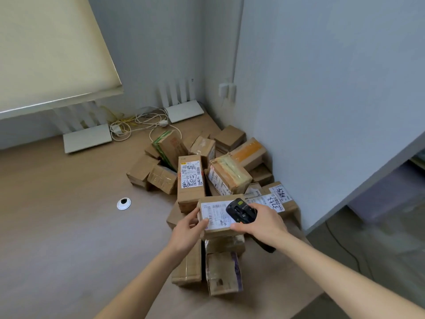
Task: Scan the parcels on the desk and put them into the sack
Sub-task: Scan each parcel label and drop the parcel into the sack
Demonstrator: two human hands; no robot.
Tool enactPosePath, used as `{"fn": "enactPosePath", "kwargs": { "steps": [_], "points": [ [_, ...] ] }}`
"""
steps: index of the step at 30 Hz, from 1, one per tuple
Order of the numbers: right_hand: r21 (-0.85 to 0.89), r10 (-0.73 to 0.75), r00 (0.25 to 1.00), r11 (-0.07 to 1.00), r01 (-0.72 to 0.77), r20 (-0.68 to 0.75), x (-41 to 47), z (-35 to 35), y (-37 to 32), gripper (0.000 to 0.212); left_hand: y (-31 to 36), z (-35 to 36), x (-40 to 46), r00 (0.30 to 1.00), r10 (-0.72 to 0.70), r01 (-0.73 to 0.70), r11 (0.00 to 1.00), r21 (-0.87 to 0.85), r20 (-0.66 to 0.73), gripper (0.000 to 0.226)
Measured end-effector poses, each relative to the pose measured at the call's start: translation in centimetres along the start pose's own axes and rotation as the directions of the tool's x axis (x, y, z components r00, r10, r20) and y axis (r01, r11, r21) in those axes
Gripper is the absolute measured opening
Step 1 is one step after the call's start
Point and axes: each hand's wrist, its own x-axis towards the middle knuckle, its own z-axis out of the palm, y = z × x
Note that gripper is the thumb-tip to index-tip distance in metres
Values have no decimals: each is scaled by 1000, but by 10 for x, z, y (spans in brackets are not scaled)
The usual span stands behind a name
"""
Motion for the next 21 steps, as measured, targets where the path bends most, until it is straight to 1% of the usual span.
{"fn": "enactPosePath", "kwargs": {
  "steps": [2,5,8,10,11,13,14,16,17,19,21],
  "points": [
    [19,-19,999,1000,19,-33,-17,-7,-11,61,12,-10,-17,999,44,-42,994,-97,13,57],
    [47,-62,996,997,65,-71,-50,-13,-38,73,28,-34,-51,993,118,-110,971,-212,25,59],
    [35,-128,986,991,133,-104,-93,-10,-75,79,30,-73,-94,981,192,-189,952,-241,-10,63],
    [13,-191,978,981,193,-86,-126,-1,-105,89,27,-108,-133,967,246,-253,940,-227,-62,66],
    [-3,-228,971,974,228,-72,-143,4,-121,91,24,-128,-154,958,269,-284,935,-211,-95,61],
    [-38,-308,950,951,307,-53,-177,15,-157,90,17,-172,-199,933,312,-343,922,-178,-180,52],
    [-64,-354,934,934,351,-46,-193,21,-176,89,12,-195,-222,920,326,-362,919,-156,-219,53],
    [-139,-434,901,893,427,-19,-228,34,-216,83,0,-244,-269,896,340,-382,918,-106,-286,61],
    [-175,-474,881,868,465,-6,-244,42,-236,84,-7,-268,-293,881,348,-391,917,-79,-321,62],
    [-210,-557,831,810,547,16,-274,58,-275,89,-21,-313,-340,852,347,-383,924,-15,-392,60],
    [-233,-629,776,748,621,52,-303,75,-313,85,-37,-354,-385,822,330,-359,933,28,-464,62]
  ]
}}
